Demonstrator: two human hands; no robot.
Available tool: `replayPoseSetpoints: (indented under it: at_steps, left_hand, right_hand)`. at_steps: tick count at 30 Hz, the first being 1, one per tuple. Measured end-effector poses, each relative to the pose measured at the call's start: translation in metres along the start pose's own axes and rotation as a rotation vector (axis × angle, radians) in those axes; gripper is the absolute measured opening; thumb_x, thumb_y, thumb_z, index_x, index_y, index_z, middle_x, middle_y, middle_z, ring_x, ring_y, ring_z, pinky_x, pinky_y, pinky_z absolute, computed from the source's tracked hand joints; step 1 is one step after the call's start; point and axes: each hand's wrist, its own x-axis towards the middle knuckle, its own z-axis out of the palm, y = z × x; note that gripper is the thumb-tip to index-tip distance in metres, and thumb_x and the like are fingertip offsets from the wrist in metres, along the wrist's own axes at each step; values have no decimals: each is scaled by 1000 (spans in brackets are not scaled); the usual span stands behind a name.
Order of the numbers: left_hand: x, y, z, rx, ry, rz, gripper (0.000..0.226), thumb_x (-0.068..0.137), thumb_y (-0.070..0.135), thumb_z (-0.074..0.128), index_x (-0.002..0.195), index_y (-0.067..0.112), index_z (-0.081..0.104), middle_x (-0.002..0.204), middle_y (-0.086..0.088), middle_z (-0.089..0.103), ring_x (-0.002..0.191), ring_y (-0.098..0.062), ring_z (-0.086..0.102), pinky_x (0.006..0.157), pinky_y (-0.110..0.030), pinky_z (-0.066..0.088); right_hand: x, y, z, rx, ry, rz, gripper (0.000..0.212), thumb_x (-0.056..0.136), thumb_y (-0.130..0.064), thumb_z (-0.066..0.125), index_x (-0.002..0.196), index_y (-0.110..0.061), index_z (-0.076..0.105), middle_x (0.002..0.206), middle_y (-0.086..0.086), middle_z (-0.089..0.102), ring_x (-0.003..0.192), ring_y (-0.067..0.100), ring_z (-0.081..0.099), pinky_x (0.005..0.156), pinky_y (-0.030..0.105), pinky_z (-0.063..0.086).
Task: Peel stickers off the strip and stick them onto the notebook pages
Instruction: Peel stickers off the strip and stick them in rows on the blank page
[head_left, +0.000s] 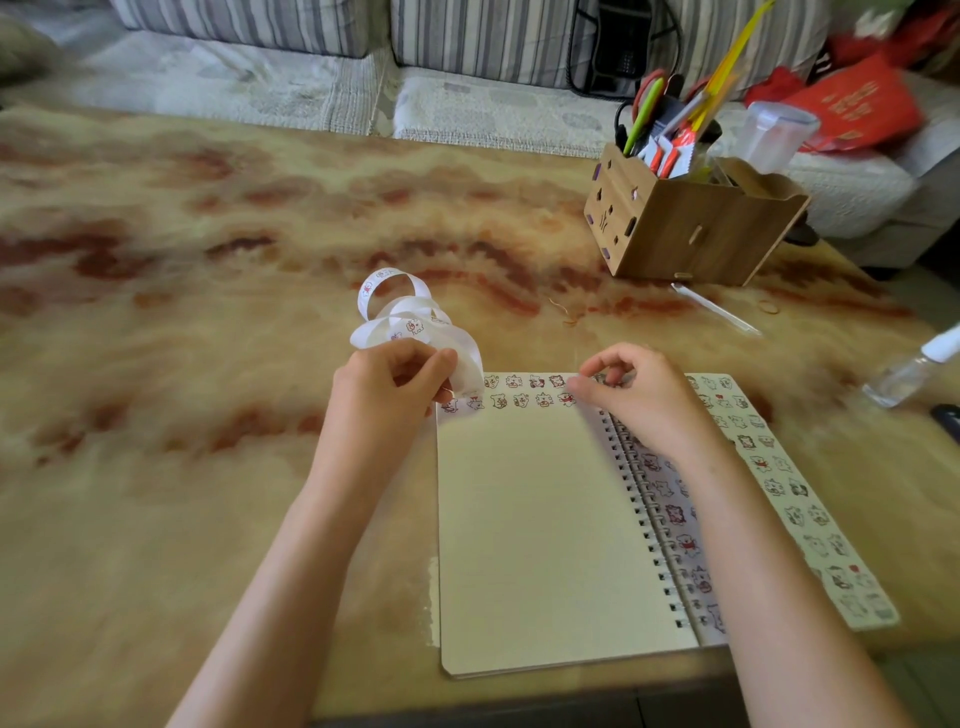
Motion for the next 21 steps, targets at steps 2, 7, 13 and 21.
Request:
replayPoseSetpoints:
  at_steps: [2, 7, 13, 21]
  left_hand:
    - [0, 0, 1, 0, -1, 0, 26, 89, 28, 59, 69, 14, 69, 68, 0, 70, 65, -19, 60, 56, -14, 40]
    - [0, 0, 0, -10, 1, 4, 25, 90, 28, 60, 70, 14, 69, 65, 4, 69, 60, -10, 57, 53, -8, 38]
    - [1, 1, -1, -24, 25, 42, 26, 91, 27, 58, 71, 14, 69, 64, 5, 69, 55, -3, 56, 52, -5, 38]
    - [1, 7, -2, -99, 58, 105, 27, 93, 24, 55, 76, 9, 70, 65, 3, 69, 54, -1, 58, 54, -8, 42]
  right_hand:
    - [0, 0, 1, -14, 18, 9, 23, 78, -34, 76, 95, -23, 64, 87, -5, 50, 73, 6, 47, 61, 23, 35]
    - [1, 1, 1, -1, 19, 14, 17, 84, -24, 70, 99, -21, 63, 87, -4, 53, 71, 4, 48, 62, 20, 38]
    - [-3, -8, -12, 100, 144, -24, 17, 94, -28, 55, 101, -16, 65, 90, -10, 61, 78, -2, 52, 66, 12, 37]
    - [-18, -43, 1, 259, -30, -329, 9, 91, -21, 62, 96, -20, 69, 91, -8, 72, 86, 5, 64, 74, 16, 47]
